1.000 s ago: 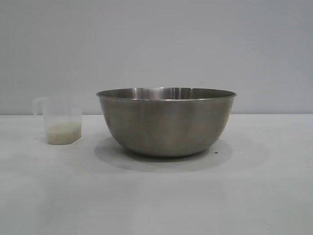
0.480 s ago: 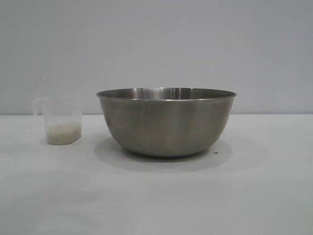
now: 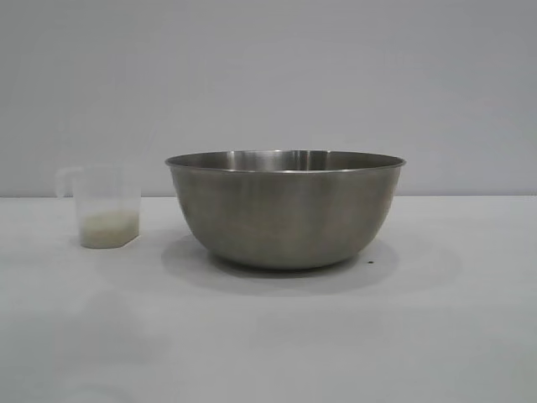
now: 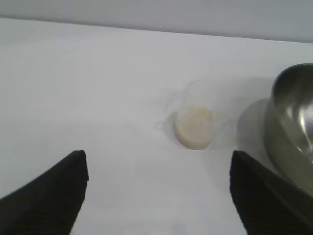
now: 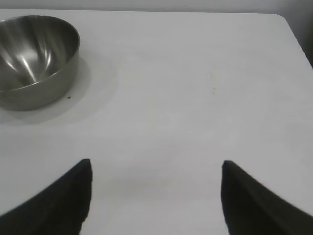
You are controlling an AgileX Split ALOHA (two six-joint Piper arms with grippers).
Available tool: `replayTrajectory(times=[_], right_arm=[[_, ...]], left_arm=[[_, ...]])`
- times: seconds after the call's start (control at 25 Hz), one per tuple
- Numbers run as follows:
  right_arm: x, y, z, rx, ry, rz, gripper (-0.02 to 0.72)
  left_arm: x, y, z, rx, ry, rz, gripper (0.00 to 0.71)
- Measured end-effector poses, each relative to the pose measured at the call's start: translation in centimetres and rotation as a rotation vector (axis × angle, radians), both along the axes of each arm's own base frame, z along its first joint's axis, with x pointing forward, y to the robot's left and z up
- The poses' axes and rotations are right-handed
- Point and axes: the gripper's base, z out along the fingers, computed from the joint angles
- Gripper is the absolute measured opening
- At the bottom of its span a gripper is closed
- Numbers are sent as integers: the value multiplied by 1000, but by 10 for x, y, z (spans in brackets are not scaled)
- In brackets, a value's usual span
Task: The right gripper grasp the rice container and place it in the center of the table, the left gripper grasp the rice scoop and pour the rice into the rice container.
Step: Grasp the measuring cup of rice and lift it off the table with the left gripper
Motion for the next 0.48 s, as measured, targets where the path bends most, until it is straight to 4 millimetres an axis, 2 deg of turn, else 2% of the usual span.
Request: replayTrajectory(times=[0.2,0.48], right_arm=[[0,0,0,0,0,0,473],[0,0,0,0,0,0,473]], left_arm=[[-7,5,-12,10,-68,22,515],[4,2,-34,65,-30,12,515]])
